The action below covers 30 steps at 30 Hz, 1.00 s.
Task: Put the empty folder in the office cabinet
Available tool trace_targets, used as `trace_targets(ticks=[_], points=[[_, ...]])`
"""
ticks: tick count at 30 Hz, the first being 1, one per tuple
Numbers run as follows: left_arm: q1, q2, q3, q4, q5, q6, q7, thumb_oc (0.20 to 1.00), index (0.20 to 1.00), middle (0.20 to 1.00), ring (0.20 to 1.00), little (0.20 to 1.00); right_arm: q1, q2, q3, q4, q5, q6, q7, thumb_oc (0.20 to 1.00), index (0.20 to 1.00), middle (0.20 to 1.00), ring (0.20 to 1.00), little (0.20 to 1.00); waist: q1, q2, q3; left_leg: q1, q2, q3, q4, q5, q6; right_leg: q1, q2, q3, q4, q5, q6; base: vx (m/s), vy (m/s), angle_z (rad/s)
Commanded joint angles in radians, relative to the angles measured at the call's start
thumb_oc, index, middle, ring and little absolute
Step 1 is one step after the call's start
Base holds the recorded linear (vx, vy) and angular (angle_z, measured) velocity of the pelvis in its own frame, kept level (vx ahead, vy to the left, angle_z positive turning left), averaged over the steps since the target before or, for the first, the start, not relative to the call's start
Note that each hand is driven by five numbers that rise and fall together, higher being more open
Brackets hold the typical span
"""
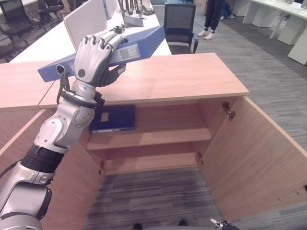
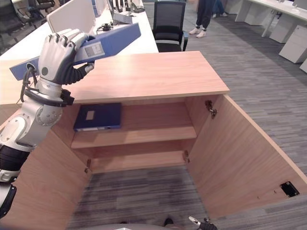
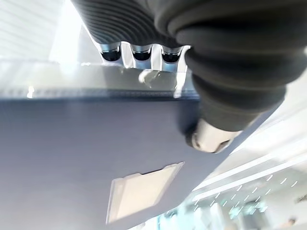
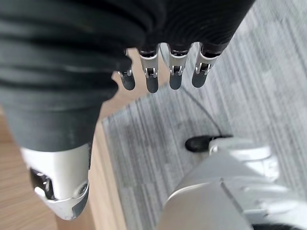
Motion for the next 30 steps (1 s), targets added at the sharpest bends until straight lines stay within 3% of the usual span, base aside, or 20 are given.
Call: trace_targets(ticks=[1,6,8,10,11,12,14,23,30], points=[[-0.162,-0.016,0.111,-0.047,-0.101,-0.045,0.013,0.2,0.2,0.2,0.2,0.2,-0.055,-0.003,0.0,0.036,0.016,-0.01,0.006,1.0,1.0,1.0,1.0,1.0,0.033,0.0,0.02,0.034,0.009,-0.008,0.016,-0.092,-0.022,0.033,-0.047,0.014,0.048,-0.122,0.084,-0.01,-0.043,0.02],[-0.09,-0.082,0.2,-0.174,-0.261,-0.105,-0.037,0.2,0.2,0.2,0.2,0.2,-0.061,0.008,0.01,0.008,0.017,-0.014,0.018,1.0,1.0,1.0,1.0,1.0,0.044,0.005,0.016,0.031,0.01,-0.018,0.016,-0.088,-0.021,0.034,-0.045,0.006,0.049,-0.124,0.077,-0.01,-0.026,0.03],[-0.03,-0.133,0.242,-0.232,-0.428,-0.153,-0.06,0.2,0.2,0.2,0.2,0.2,-0.064,0.014,0.013,-0.014,0.022,-0.015,0.027,1.0,1.0,1.0,1.0,1.0,0.053,0.008,0.014,0.029,0.01,-0.026,0.016,-0.086,-0.02,0.038,-0.044,-0.001,0.049,-0.126,0.074,-0.01,-0.025,0.1],[-0.005,-0.15,0.256,-0.253,-0.5,-0.172,-0.083,0.2,0.2,0.2,0.2,0.2,-0.066,0.014,0.013,-0.024,0.025,-0.015,0.028,1.0,1.0,1.0,1.0,1.0,0.055,0.01,0.013,0.029,0.01,-0.028,0.016,-0.086,-0.02,0.038,-0.044,-0.004,0.049,-0.126,0.073,-0.01,-0.027,0.11],[0.031,-0.179,0.263,-0.285,-0.628,-0.198,-0.12,0.2,0.2,0.2,0.2,0.2,-0.076,0.019,0.015,-0.041,0.027,-0.017,0.029,1.0,1.0,1.0,1.0,1.0,0.063,0.011,0.013,0.027,0.01,-0.034,0.016,-0.083,-0.019,0.042,-0.043,-0.011,0.049,-0.128,0.071,-0.01,-0.026,0.1],[0.036,-0.179,0.268,-0.288,-0.633,-0.196,-0.125,0.2,0.2,0.2,0.2,0.2,-0.075,0.017,0.017,-0.041,0.027,-0.016,0.029,1.0,1.0,1.0,1.0,1.0,0.06,0.012,0.012,0.027,0.01,-0.035,0.016,-0.083,-0.019,0.043,-0.043,-0.011,0.049,-0.128,0.071,-0.02,-0.031,0.08],[0.095,-0.204,0.283,-0.333,-0.821,-0.229,-0.198,0.2,0.2,0.2,0.2,0.2,-0.082,0.02,0.02,-0.068,0.031,-0.016,0.033,1.0,1.0,1.0,1.0,1.0,0.072,0.016,0.015,0.026,0.011,-0.042,0.016,-0.081,-0.019,0.047,-0.041,-0.018,0.051,-0.131,0.067,-0.01,-0.022,0.08],[0.233,-0.255,0.323,-0.386,-1.226,-0.244,-0.355,0.2,0.2,0.2,0.2,0.2,-0.081,0.014,0.042,-0.081,0.007,-0.011,0.04,1.0,1.0,1.0,1.0,1.0,0.088,0.022,0.017,0.021,0.015,-0.056,0.016,-0.076,-0.022,0.053,-0.038,-0.031,0.048,-0.133,0.062,-0.01,-0.013,0.07],[0.331,-0.256,0.304,-0.392,-1.391,-0.206,-0.453,0.2,0.2,0.2,0.2,0.2,-0.083,0.015,0.048,-0.079,0.004,-0.007,0.05,1.0,1.0,1.0,1.0,1.0,0.096,0.022,0.02,0.018,0.015,-0.062,0.016,-0.074,-0.022,0.057,-0.035,-0.038,0.046,-0.133,0.058,0.0,0.0,0.0]])
